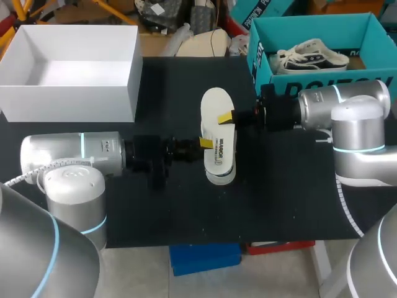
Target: Take the shoe out of the shoebox, open the shoe tongue, remove and reinsert the insole, then place the shoe into the shoebox
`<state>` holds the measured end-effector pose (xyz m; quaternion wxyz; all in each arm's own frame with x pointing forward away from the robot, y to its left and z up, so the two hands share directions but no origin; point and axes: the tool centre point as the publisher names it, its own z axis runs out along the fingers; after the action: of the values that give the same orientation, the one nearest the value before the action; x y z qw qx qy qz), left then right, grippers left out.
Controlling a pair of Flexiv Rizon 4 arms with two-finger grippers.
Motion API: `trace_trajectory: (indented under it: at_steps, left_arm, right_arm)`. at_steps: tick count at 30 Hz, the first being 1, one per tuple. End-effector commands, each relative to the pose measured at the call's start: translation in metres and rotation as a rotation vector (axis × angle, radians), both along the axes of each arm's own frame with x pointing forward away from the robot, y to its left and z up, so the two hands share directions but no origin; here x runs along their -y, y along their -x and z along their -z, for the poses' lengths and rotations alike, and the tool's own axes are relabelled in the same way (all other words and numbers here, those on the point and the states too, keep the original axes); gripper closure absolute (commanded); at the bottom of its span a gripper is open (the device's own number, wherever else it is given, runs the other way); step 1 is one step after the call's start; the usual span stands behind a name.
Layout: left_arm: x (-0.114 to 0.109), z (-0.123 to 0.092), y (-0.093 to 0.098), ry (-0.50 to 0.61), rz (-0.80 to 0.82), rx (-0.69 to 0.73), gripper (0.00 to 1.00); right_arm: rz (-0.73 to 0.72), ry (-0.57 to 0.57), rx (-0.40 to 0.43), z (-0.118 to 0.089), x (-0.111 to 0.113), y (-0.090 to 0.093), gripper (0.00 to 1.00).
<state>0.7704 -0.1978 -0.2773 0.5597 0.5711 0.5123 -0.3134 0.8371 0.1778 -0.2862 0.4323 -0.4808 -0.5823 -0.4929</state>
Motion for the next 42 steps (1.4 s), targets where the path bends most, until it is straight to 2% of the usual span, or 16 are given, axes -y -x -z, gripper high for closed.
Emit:
trace_trajectory:
  at_steps: [1,6,9,12,13,15,33,34,36,38,40,42]
  left_arm:
    - [-0.028,-0.027,0.014,-0.408,-0.098,0.07,0.0]
    - [-0.029,-0.041,0.009,-0.594,-0.154,0.14,0.0]
    - [-0.022,-0.05,0.009,-0.689,-0.145,0.17,0.0]
    - [-0.013,-0.06,0.014,-0.837,-0.105,0.241,0.0]
    - [-0.01,-0.062,0.018,-0.919,-0.071,0.28,0.0]
    - [-0.006,-0.059,0.028,-1.182,-0.042,0.416,0.0]
    - [-0.006,-0.059,0.028,-1.182,-0.042,0.416,0.0]
    - [0.001,-0.051,0.03,-1.165,-0.024,0.302,0.0]
    - [0.012,-0.043,0.032,-1.22,-0.036,0.147,0.0]
    - [0.02,-0.044,0.03,-1.228,-0.071,-0.005,0.0]
    - [0.025,-0.046,0.028,-1.24,-0.111,-0.11,0.0]
    - [0.027,-0.05,0.027,-1.262,-0.155,-0.133,0.0]
  right_arm:
    - [-0.001,0.001,-0.001,0.0,-0.001,-0.001,1.0]
    - [-0.001,0.001,-0.001,0.0,-0.001,-0.001,1.0]
    - [-0.001,0.001,-0.001,0.0,-0.001,-0.001,1.0]
    - [-0.001,0.001,-0.001,0.0,-0.001,-0.001,1.0]
    - [-0.001,0.001,-0.001,0.0,-0.001,-0.001,1.0]
    - [-0.001,0.001,-0.001,0.0,-0.001,-0.001,1.0]
    - [-0.001,0.001,-0.001,0.0,-0.001,-0.001,1.0]
    - [-0.001,0.001,-0.001,0.0,-0.001,-0.001,1.0]
    - [-0.001,0.001,-0.001,0.0,-0.001,-0.001,1.0]
    - [-0.001,0.001,-0.001,0.0,-0.001,-0.001,1.0]
    - [-0.001,0.001,-0.001,0.0,-0.001,-0.001,1.0]
    - [-0.001,0.001,-0.001,0.0,-0.001,-0.001,1.0]
